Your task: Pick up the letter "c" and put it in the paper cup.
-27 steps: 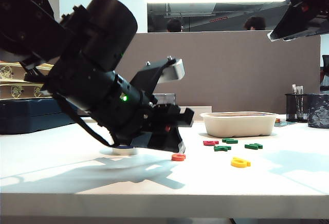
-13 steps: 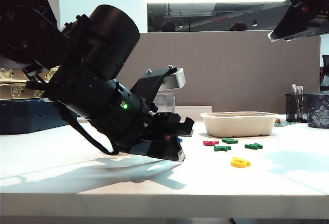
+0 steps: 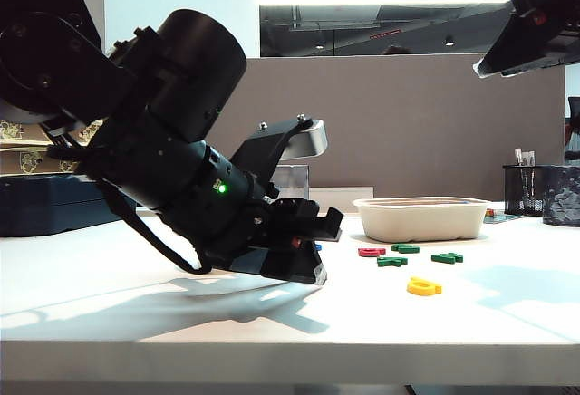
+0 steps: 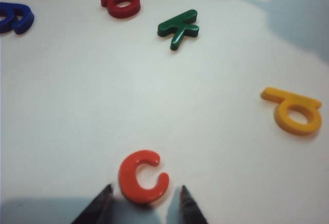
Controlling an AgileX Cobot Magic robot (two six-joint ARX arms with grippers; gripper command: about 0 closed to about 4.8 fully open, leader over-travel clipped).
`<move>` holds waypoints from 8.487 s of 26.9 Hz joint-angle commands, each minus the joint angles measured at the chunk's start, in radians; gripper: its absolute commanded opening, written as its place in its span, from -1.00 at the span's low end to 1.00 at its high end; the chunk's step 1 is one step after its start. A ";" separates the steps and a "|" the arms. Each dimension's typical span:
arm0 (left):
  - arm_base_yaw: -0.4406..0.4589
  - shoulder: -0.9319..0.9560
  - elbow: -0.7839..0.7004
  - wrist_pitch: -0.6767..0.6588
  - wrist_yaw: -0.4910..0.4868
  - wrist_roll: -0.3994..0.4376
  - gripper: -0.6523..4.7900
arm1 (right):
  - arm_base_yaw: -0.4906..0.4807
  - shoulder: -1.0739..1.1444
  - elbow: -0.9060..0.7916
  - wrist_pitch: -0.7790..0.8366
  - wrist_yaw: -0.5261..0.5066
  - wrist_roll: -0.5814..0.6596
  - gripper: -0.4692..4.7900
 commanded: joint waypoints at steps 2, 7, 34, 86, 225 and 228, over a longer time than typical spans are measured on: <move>-0.002 0.000 0.003 0.027 -0.003 -0.002 -0.18 | 0.002 -0.002 0.007 0.010 0.002 -0.005 -0.20; -0.002 0.004 0.007 0.046 -0.004 -0.002 -0.18 | 0.002 -0.002 0.007 0.009 0.002 -0.005 -0.20; -0.002 0.045 0.030 0.031 0.001 -0.003 -0.36 | 0.002 -0.002 0.007 0.003 0.025 -0.006 -0.20; -0.007 0.043 0.153 0.011 0.053 0.000 -0.44 | 0.002 -0.002 0.006 -0.013 0.064 -0.006 -0.20; -0.013 -0.786 -0.137 -0.523 -0.202 0.103 -0.40 | 0.114 0.665 0.031 0.161 -0.003 -0.002 -0.27; -0.013 -0.786 -0.137 -0.523 -0.202 0.103 -0.40 | 0.114 0.665 0.031 0.161 -0.003 -0.002 -0.27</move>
